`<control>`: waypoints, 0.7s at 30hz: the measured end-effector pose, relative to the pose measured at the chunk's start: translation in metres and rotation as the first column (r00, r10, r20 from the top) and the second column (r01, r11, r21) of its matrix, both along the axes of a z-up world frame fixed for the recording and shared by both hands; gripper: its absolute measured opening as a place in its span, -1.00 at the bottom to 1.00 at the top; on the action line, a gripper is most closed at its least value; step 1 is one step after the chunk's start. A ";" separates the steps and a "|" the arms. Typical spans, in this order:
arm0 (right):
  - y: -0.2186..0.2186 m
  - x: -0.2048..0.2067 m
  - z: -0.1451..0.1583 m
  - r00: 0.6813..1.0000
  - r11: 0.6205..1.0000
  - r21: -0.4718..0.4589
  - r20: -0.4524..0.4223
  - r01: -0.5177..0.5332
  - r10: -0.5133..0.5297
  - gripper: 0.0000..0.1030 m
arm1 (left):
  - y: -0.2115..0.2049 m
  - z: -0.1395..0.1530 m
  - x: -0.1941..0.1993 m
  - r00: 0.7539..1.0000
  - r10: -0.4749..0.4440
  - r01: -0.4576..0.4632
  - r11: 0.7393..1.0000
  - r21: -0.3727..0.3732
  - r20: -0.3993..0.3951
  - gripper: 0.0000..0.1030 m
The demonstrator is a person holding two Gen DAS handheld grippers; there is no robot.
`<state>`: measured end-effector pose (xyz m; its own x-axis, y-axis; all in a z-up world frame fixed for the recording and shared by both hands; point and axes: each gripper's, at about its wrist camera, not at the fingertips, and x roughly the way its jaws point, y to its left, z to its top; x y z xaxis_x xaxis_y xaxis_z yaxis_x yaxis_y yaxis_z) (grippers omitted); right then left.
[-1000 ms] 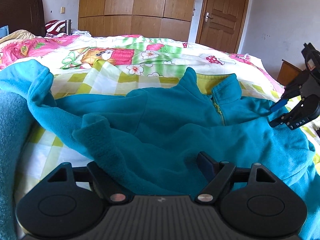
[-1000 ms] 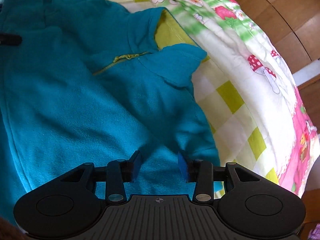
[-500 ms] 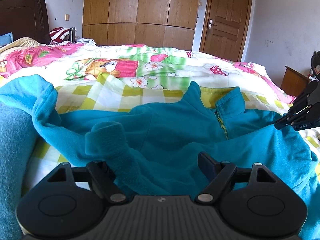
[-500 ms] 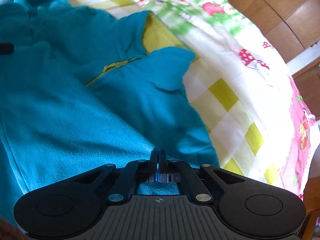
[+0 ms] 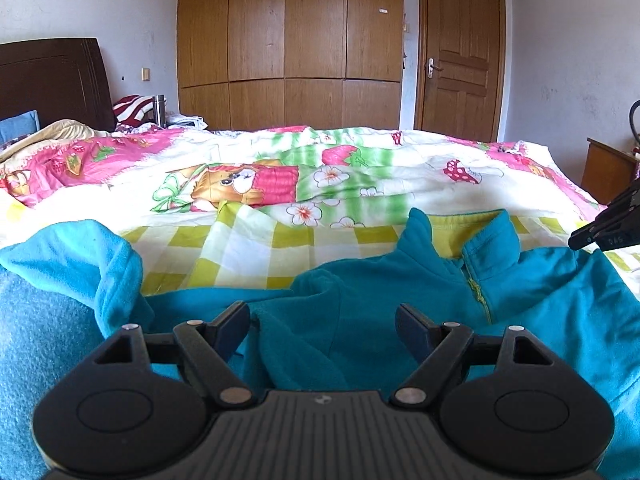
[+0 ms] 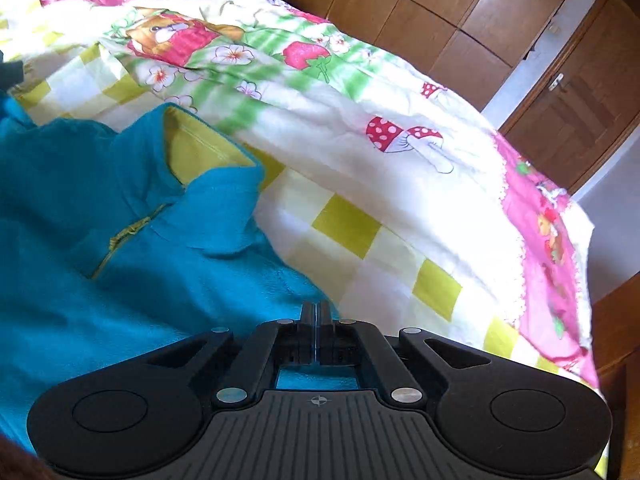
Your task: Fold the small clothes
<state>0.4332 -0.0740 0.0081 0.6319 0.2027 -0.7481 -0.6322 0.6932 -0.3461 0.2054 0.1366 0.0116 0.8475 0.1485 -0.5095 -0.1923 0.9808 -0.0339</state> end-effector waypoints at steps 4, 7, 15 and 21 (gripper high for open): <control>0.001 -0.020 -0.003 0.985 0.987 -0.044 -0.079 -0.156 0.152 -0.71 | -0.003 -0.002 -0.010 0.997 -0.055 0.055 0.998 -0.003 -0.053 0.83; 0.010 -0.030 -0.014 0.975 0.978 -0.053 -0.104 -0.201 0.195 -0.55 | -0.007 0.001 -0.021 0.996 -0.045 0.047 0.999 0.022 -0.071 0.90; 0.016 -0.055 -0.038 0.968 0.961 -0.110 -0.050 -0.252 0.248 -0.52 | 0.015 -0.010 -0.025 0.983 0.018 -0.015 1.000 0.020 -0.182 0.92; 0.012 -0.050 -0.041 0.972 0.969 -0.089 -0.052 -0.232 0.228 -0.52 | 0.025 -0.033 -0.008 0.954 -0.023 -0.006 0.995 -0.098 -0.299 0.37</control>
